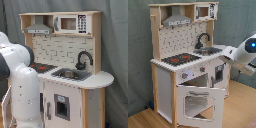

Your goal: Play with the kitchen

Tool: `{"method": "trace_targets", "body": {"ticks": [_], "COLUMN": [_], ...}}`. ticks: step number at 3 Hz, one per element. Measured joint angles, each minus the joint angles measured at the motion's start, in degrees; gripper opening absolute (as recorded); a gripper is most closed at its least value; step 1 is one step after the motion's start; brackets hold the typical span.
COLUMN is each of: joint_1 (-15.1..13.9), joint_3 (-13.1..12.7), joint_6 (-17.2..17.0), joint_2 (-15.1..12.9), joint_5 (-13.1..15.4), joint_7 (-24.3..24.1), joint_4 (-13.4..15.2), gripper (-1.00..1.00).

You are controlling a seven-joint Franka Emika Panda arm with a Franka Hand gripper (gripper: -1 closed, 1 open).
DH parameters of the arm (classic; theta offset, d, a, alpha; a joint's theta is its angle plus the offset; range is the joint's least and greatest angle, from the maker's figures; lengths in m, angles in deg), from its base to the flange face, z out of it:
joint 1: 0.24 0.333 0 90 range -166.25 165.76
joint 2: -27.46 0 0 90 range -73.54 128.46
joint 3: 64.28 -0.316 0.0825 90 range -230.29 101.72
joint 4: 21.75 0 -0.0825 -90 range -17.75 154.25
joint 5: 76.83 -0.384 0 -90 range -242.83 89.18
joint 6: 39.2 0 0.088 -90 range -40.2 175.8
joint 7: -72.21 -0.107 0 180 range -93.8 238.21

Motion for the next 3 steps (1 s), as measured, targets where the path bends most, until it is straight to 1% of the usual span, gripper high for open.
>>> {"method": "trace_targets", "body": {"ticks": [1,3], "joint_1": [-0.68,-2.28], "joint_3": [0.71,2.11], "joint_6": [4.37,12.52], "joint_2": [-3.41,-8.0], "joint_5": [-0.64,-0.71], "joint_7": [3.36,8.15], "joint_4": [3.71,10.47], "gripper": [1.0,1.0]}}
